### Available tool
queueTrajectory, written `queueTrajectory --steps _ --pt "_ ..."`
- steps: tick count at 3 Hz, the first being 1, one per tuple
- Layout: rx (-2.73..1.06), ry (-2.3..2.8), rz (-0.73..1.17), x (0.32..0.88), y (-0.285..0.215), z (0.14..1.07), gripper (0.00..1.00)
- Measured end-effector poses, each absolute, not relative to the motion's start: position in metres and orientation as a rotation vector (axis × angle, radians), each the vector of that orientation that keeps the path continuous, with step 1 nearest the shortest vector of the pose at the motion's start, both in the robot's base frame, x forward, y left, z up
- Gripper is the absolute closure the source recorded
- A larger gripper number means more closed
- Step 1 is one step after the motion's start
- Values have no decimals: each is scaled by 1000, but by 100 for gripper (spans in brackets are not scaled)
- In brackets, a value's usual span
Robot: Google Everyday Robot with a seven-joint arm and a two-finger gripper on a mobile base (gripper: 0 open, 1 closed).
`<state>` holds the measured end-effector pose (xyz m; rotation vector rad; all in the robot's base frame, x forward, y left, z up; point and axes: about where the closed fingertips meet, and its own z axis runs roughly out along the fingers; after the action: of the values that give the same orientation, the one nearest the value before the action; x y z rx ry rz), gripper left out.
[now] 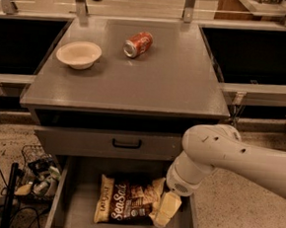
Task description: Pick brown chip bag from middle drawer and place on counter
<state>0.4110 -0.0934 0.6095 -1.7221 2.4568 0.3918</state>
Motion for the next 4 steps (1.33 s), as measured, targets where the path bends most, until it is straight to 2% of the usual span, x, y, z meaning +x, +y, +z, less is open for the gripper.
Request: queueTrajectory --steps 2,4 --pt "-1720 2511 381 422 -91 587 0" --pt "-1540 2487 565 438 -77 551 0"
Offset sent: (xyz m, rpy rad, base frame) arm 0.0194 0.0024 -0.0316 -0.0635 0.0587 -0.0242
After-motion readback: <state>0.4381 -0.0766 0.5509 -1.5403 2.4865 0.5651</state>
